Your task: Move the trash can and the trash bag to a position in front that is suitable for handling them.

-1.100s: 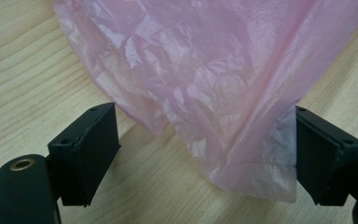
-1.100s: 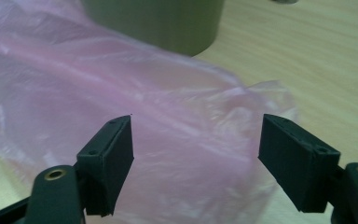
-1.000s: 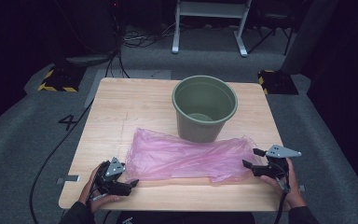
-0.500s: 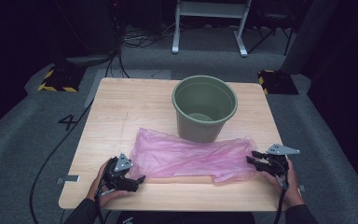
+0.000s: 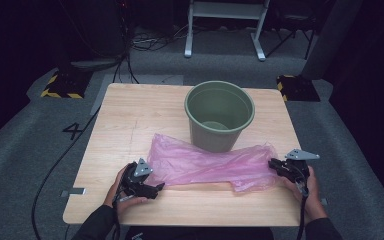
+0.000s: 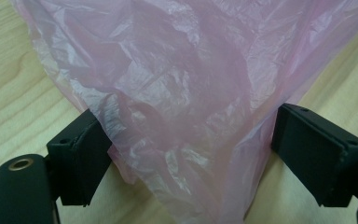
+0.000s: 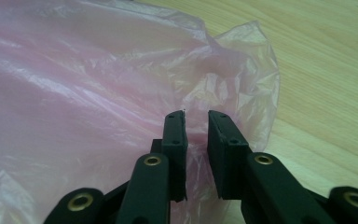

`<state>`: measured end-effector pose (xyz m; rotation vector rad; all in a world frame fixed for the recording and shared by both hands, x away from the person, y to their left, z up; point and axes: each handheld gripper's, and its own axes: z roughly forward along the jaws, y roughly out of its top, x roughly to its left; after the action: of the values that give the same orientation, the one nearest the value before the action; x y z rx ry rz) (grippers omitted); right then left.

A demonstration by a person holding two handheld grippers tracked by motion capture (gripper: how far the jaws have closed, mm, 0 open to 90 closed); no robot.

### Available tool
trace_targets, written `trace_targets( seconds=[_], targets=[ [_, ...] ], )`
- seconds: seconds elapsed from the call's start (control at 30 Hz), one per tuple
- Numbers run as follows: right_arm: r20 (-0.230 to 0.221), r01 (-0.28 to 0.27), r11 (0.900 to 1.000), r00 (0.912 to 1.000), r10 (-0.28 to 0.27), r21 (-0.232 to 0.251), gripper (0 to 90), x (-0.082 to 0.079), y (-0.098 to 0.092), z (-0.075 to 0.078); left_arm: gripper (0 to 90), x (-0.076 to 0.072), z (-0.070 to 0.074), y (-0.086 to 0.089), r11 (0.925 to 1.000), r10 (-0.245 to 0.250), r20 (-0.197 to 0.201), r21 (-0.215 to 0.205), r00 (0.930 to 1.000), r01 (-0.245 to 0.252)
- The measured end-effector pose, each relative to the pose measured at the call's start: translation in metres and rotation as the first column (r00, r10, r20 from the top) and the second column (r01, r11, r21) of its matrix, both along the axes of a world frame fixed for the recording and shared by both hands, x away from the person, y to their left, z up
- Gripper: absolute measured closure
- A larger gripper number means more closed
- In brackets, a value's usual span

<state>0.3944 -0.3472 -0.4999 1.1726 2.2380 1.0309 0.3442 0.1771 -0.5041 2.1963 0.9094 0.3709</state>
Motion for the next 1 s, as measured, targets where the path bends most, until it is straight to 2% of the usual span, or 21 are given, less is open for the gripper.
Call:
trace_targets(
  seconds=[0.17,0.37,0.47,0.57,0.67,0.73,0.8,0.87,0.9,1.0],
  targets=[
    [-0.001,0.038,0.999,0.9993,-0.038,-0.021,78.2,0.006,-0.005,0.001,14.5,0.009,0.000,-0.009,1.0000,-0.004,0.002,0.002,1.0000,0.004],
    [-0.009,0.061,0.998,0.9981,-0.061,-0.017,82.9,0.013,-0.014,0.003,15.0,0.014,0.000,-0.020,0.9993,-0.036,0.003,0.002,0.9993,0.036],
    [0.017,0.060,0.998,0.9980,-0.060,0.001,78.1,0.012,-0.015,0.009,15.0,0.016,0.001,-0.026,0.9986,-0.052,0.002,0.007,0.9986,0.052],
    [0.068,0.055,0.997,0.9960,-0.059,0.051,71.4,0.007,-0.016,0.021,15.0,0.017,0.001,-0.032,0.9982,-0.059,0.004,0.007,0.9983,0.059],
    [0.128,0.024,0.995,0.9911,-0.036,0.097,61.9,-0.002,-0.011,0.037,15.0,0.018,0.000,-0.035,0.9982,-0.060,0.002,0.004,0.9982,0.060],
    [0.146,-0.001,0.995,0.9892,-0.014,0.099,53.4,-0.006,-0.005,0.044,14.9,0.019,0.001,-0.037,0.9981,-0.062,0.001,0.006,0.9981,0.062],
    [0.130,-0.046,0.994,0.9910,0.034,0.095,47.0,-0.010,0.008,0.050,15.0,0.019,0.000,-0.039,0.9980,-0.064,0.002,0.003,0.9980,0.064],
    [0.134,-0.104,0.990,0.9868,0.091,0.093,40.4,-0.015,0.024,0.053,15.0,0.019,0.001,-0.041,0.9976,-0.069,0.001,0.005,0.9976,0.069],
    [0.131,-0.145,0.985,0.9826,0.132,0.089,36.0,-0.018,0.035,0.053,15.0,0.019,0.001,-0.042,0.9974,-0.071,0.001,0.004,0.9975,0.071],
    [0.125,-0.216,0.973,0.9706,0.205,0.081,30.3,-0.024,0.058,0.051,15.0,0.020,0.001,-0.046,0.9970,-0.078,0.002,0.004,0.9970,0.078]
  ],
)
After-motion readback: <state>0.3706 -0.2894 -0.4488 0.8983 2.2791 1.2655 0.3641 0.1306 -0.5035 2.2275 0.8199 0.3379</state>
